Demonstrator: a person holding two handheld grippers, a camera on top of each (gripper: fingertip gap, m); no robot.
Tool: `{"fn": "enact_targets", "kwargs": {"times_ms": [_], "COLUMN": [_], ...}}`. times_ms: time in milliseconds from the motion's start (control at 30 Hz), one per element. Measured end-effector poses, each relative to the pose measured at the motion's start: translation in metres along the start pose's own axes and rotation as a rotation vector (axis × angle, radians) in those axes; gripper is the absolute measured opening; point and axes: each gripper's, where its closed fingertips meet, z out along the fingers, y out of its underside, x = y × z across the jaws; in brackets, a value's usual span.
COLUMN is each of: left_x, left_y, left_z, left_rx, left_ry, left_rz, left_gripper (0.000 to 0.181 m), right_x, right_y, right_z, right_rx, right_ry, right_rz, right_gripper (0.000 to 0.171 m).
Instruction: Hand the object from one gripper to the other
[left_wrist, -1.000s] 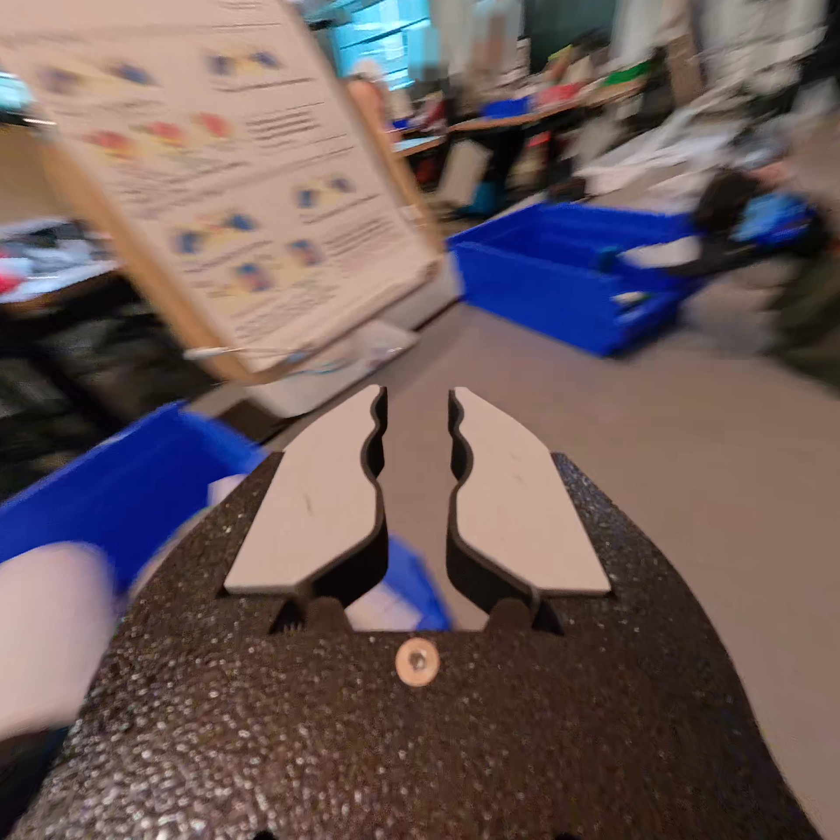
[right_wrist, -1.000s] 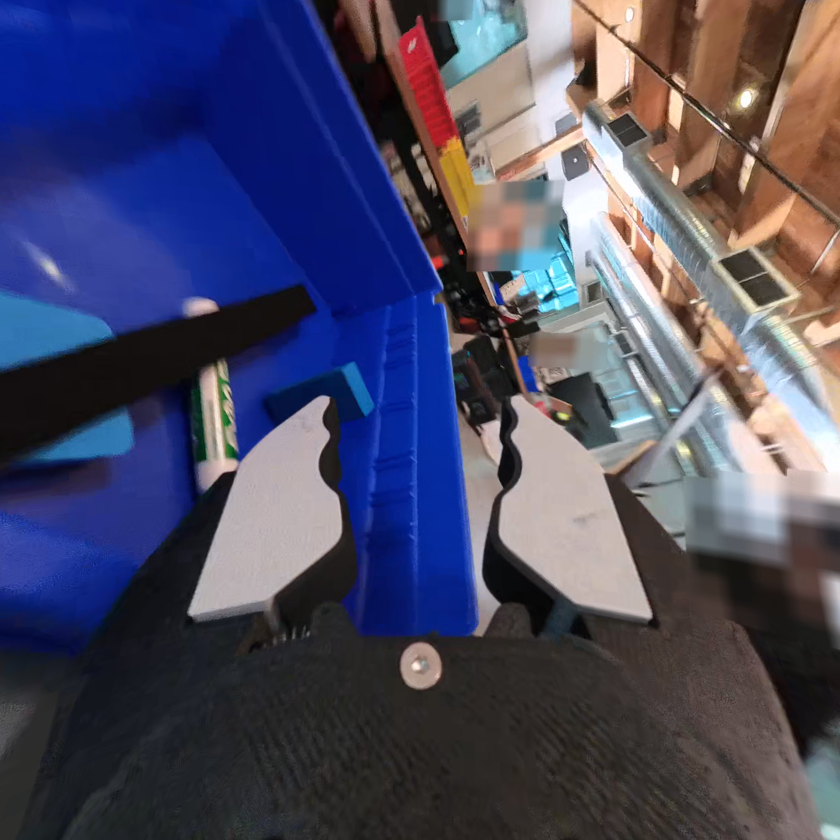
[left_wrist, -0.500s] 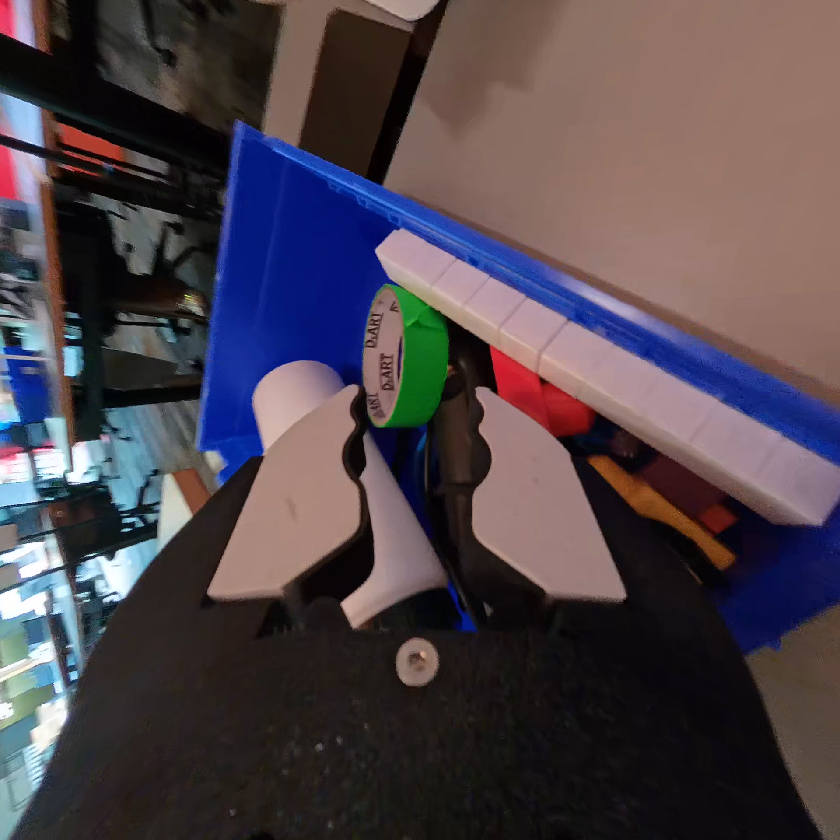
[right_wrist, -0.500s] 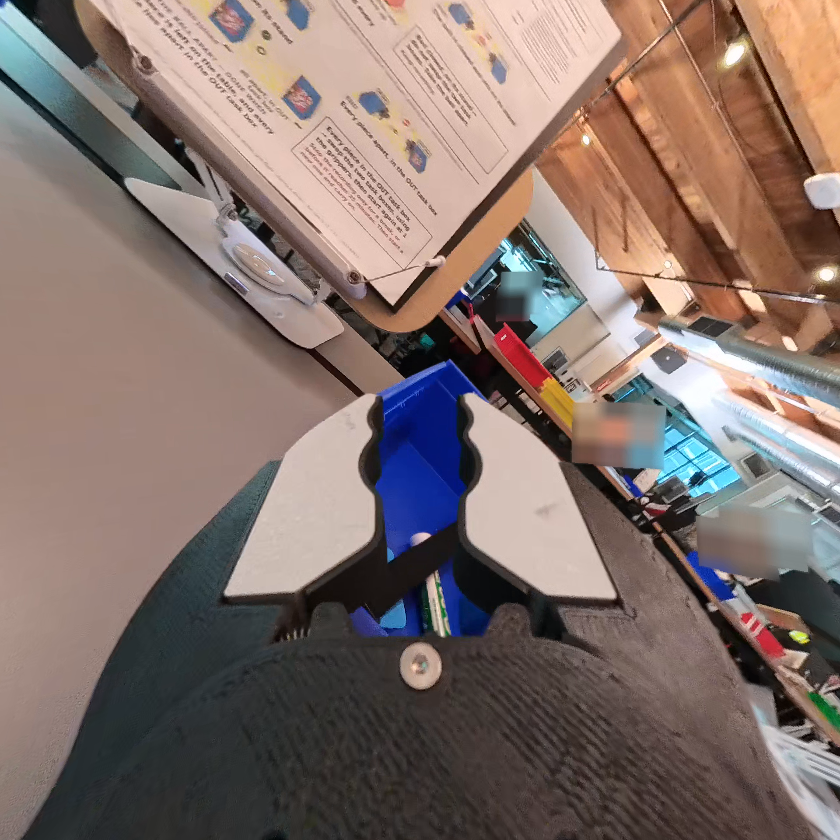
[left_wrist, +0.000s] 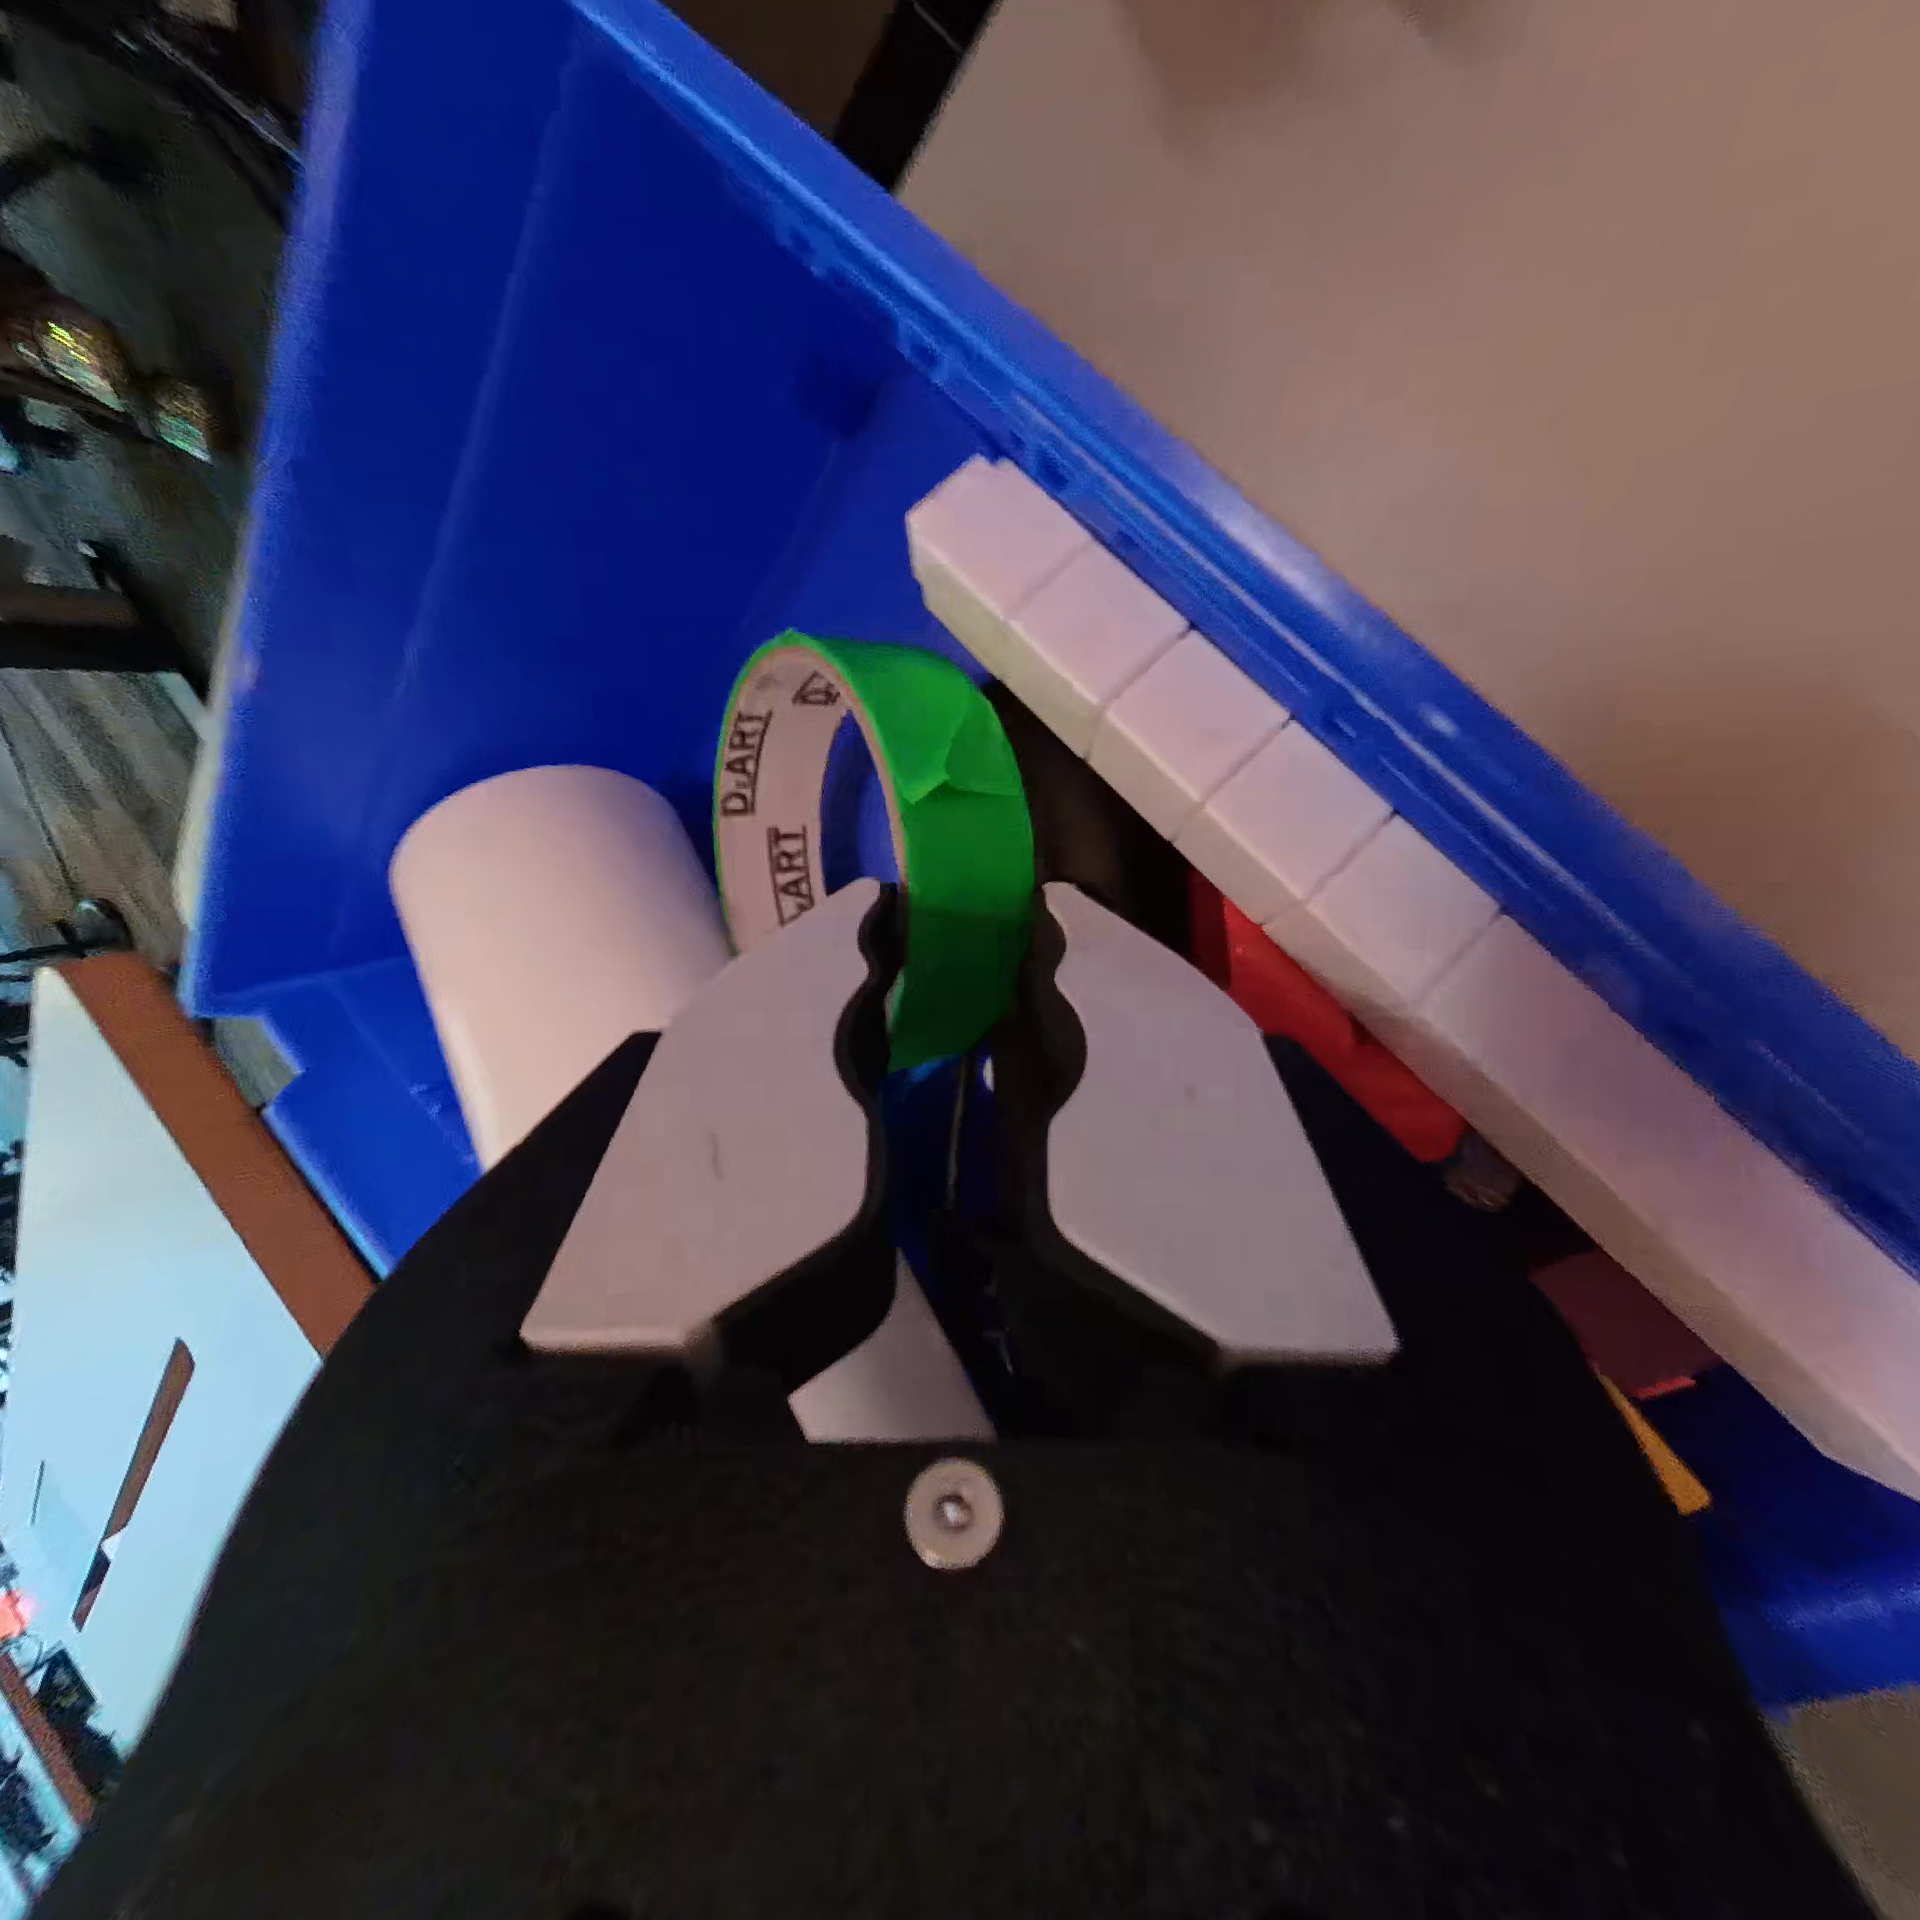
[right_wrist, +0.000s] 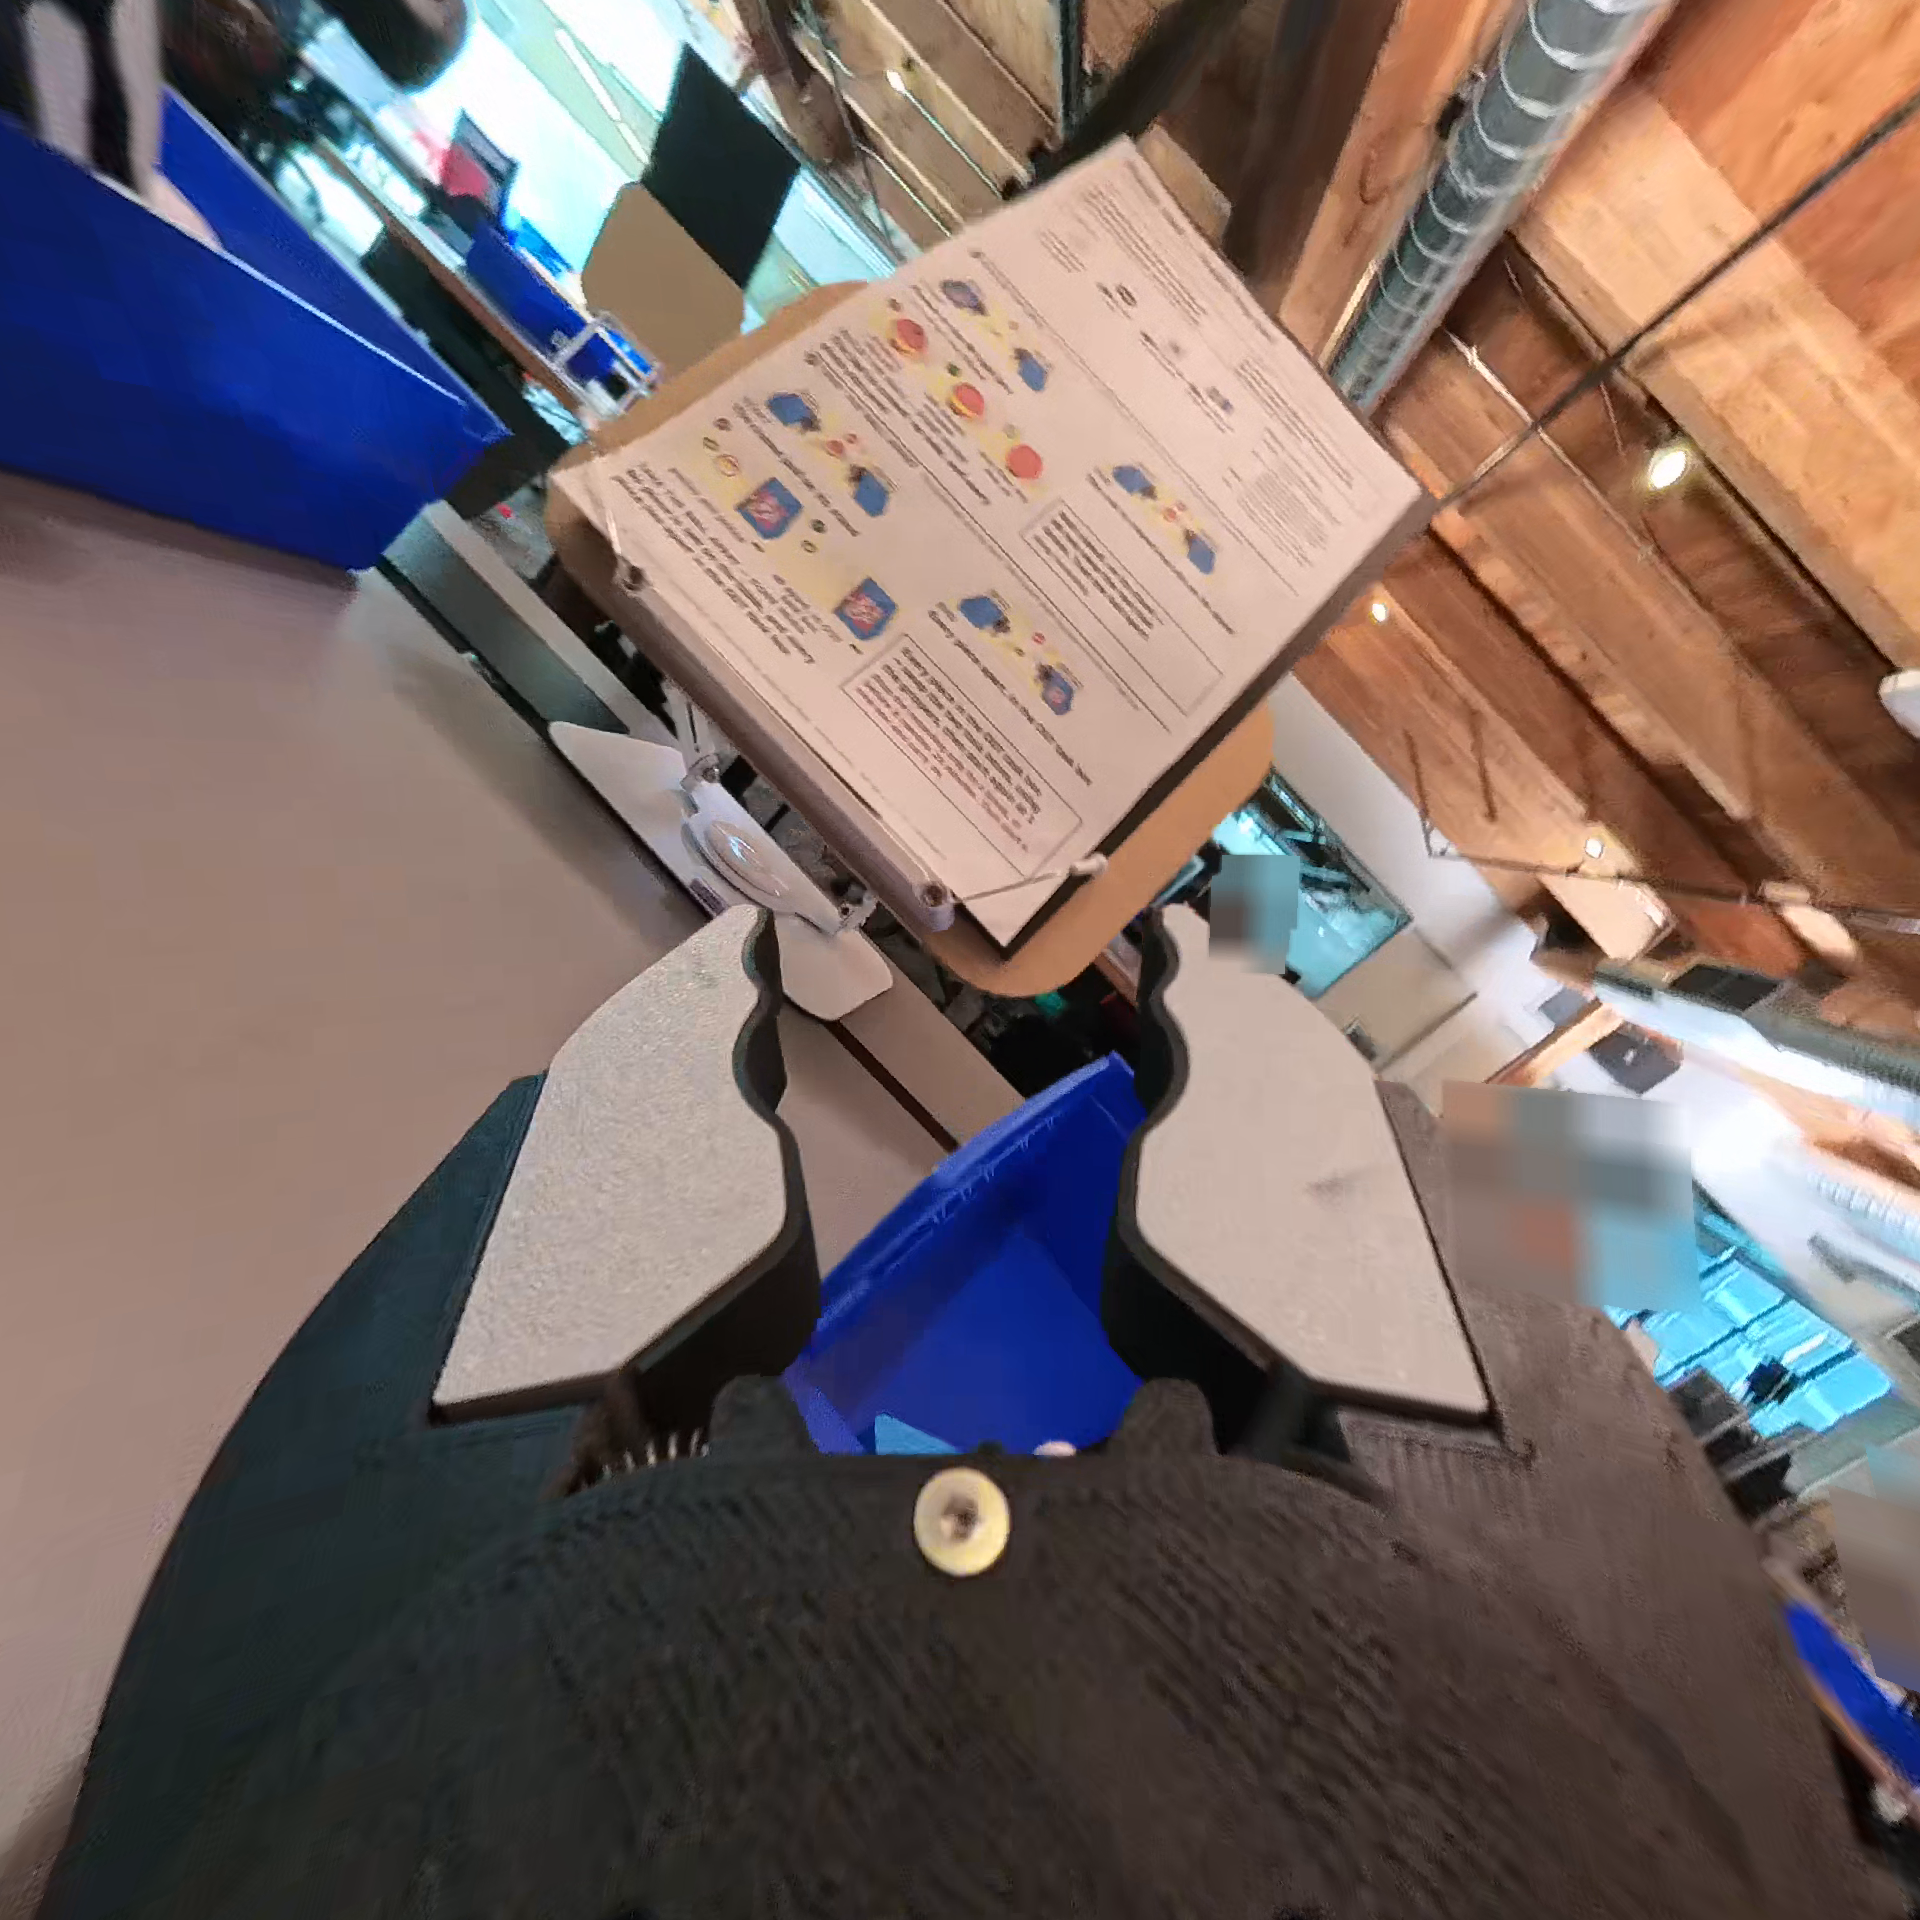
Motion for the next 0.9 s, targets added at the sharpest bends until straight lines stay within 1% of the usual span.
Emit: {"fn": "enact_targets", "kwargs": {"times_ms": [67,133,200,267,300,333,400,467,500,567,600,667,700,800,900], "left_x": [-0.007,-0.014,-0.014,0.005,0.02,0.04,0.093,0.149,0.176,0.218,0.233,0.252,0.256,0.257,0.251], "left_y": [-0.005,-0.013,-0.025,-0.041,-0.05,-0.059,-0.072,-0.075,-0.072,-0.064,-0.062,-0.06,-0.06,-0.061,-0.059], "left_z": [-0.015,-0.045,-0.087,-0.137,-0.162,-0.186,-0.229,-0.262,-0.273,-0.283,-0.283,-0.279,-0.277,-0.265,-0.255], "left_rx": [0.064,0.167,0.312,0.507,0.613,0.721,0.908,1.039,1.08,1.147,1.178,1.239,1.273,1.338,1.384], "left_ry": [-0.035,-0.084,-0.1,-0.035,0.031,0.134,0.443,0.791,0.958,1.216,1.306,1.425,1.458,1.503,1.522], "left_rz": [-0.032,-0.072,-0.135,-0.153,-0.166,-0.176,-0.165,-0.108,-0.061,0.015,0.038,0.046,0.041,0.003,-0.046], "left_gripper": [0.024,0.023,0.023,0.023,0.023,0.023,0.022,0.023,0.022,0.022,0.022,0.021,0.021,0.021,0.021], "right_x": [-0.009,-0.016,-0.022,-0.033,-0.038,-0.044,-0.052,-0.056,-0.057,-0.057,-0.058,-0.066,-0.071,-0.079,-0.093], "right_y": [-0.01,-0.02,-0.031,-0.046,-0.054,-0.061,-0.075,-0.085,-0.089,-0.095,-0.097,-0.101,-0.103,-0.106,-0.099], "right_z": [-0.001,-0.002,-0.005,-0.009,-0.011,-0.014,-0.02,-0.026,-0.029,-0.033,-0.035,-0.042,-0.044,-0.051,-0.044], "right_rx": [0.031,0.069,0.12,0.195,0.238,0.277,0.349,0.412,0.442,0.484,0.501,0.512,0.514,0.556,0.488], "right_ry": [-0.028,-0.062,-0.099,-0.177,-0.228,-0.285,-0.391,-0.486,-0.526,-0.596,-0.646,-0.783,-0.838,-0.925,-0.947], "right_rz": [-0.02,0.032,0.106,0.209,0.275,0.354,0.513,0.645,0.707,0.832,0.895,0.999,1.034,1.062,1.046], "right_gripper": [0.065,0.065,0.065,0.066,0.067,0.067,0.073,0.075,0.077,0.08,0.082,0.076,0.07,0.028,0.026]}}
